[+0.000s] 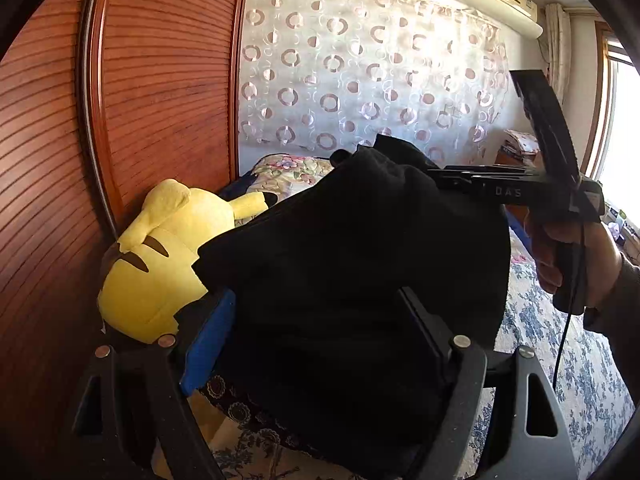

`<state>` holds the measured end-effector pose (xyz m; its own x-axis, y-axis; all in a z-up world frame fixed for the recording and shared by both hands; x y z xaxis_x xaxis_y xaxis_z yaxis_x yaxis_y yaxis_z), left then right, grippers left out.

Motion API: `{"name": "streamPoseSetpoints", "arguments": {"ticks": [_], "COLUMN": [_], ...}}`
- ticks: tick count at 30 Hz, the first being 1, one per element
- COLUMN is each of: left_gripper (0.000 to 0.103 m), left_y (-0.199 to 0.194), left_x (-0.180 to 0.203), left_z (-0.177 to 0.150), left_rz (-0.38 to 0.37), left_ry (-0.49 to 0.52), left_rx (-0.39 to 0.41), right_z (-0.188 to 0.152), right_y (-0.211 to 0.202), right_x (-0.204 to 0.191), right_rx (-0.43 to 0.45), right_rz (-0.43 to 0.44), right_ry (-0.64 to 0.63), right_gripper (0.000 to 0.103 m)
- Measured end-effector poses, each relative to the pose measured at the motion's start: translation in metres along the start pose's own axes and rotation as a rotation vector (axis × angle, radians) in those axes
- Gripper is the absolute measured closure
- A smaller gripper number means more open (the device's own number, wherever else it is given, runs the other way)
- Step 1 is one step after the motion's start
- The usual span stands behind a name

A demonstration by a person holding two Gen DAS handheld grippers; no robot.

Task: Fold small clothes
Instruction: 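Lower the T-shirt onto the folded clothes stack and open both tools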

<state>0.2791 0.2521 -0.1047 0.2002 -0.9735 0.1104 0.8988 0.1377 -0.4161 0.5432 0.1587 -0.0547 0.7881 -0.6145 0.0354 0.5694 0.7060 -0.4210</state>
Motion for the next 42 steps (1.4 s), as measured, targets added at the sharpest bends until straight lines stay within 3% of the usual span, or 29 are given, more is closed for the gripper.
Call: {"name": "streamPoseSetpoints", "arguments": {"ticks": [3, 14, 19, 28, 34, 42], "left_gripper": [0.022, 0.022, 0.014, 0.014, 0.014, 0.014], "left_y": [-0.009, -0.057, -0.081, -0.12, -0.145, -0.186], "left_x": [0.007, 0.062, 0.09, 0.152, 0.188, 0.219], "left_z": [0.001, 0.004, 0.002, -0.001, -0.005, -0.004], "left_rz": [-0.014, -0.094, -0.128, -0.239, -0.25, -0.252], "left_ry": [0.001, 0.086, 0.119, 0.142, 0.168, 0.185], "left_rx": [0.005, 0.052, 0.084, 0.099, 0.091, 0.117], "right_z": [0.0, -0.043, -0.063, -0.111, -0.132, -0.144], "right_y": [-0.019, -0.15, -0.211, -0.337, -0.402, -0.458], "right_x": [-0.003, -0.051, -0.06, -0.082, -0.111, -0.157], "right_rx": [0.015, 0.091, 0.126, 0.217, 0.259, 0.308], "right_rz": [-0.027, -0.059, -0.126, -0.287, -0.389, -0.479], "right_ry": [0.004, 0.058, 0.082, 0.147, 0.159, 0.192], "right_gripper": [0.05, 0.049, 0.046, 0.022, 0.021, 0.021]}}
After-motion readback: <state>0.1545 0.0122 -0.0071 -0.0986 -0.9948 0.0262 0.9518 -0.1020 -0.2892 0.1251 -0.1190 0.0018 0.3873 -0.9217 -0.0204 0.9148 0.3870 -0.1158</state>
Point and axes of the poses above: each gripper's, at about its wrist camera, not at the fingertips, and y roughly the way its jaws point, x to its right, z to its top, the point moved 7 cm from there along y, roughly the way its jaws point, and after that the axes turned 9 degrees about x, right-handed, at the moved point
